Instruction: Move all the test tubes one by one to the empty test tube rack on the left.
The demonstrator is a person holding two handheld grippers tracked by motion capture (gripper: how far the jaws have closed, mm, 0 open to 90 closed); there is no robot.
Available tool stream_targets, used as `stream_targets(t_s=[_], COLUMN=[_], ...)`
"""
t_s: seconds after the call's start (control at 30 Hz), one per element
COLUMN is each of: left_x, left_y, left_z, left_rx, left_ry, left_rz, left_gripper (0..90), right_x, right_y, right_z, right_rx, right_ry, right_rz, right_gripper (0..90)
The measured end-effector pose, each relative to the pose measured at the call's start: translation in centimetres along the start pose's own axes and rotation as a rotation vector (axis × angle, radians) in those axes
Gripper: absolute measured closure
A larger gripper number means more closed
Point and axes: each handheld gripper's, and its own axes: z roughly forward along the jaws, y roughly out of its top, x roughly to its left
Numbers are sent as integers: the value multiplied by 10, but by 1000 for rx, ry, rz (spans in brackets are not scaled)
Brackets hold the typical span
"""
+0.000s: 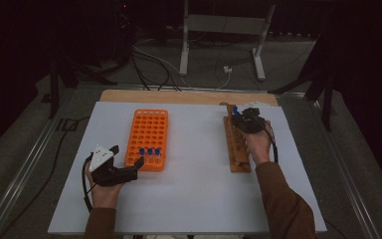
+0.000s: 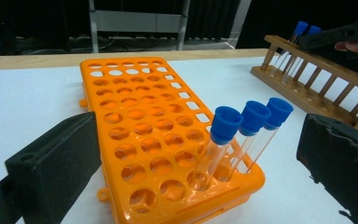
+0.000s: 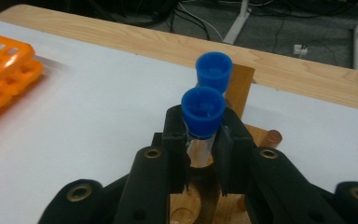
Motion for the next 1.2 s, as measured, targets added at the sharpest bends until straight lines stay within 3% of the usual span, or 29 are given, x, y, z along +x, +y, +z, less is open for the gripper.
stream_targets(t_s=[0.77,1.2], left_x=[1,1], left_y=[0,0], left_z=[0,0], left_rx=[-1,-3], left_ry=[19,12], left_rz=[-2,-4], left_gripper=[7,8], right_x=[3,1], right_y=[9,22], right_z=[-29,-60], right_rx=[-79,-137], right_ry=[-17,6], right_rz=[-21,-65], right_gripper=[769,769])
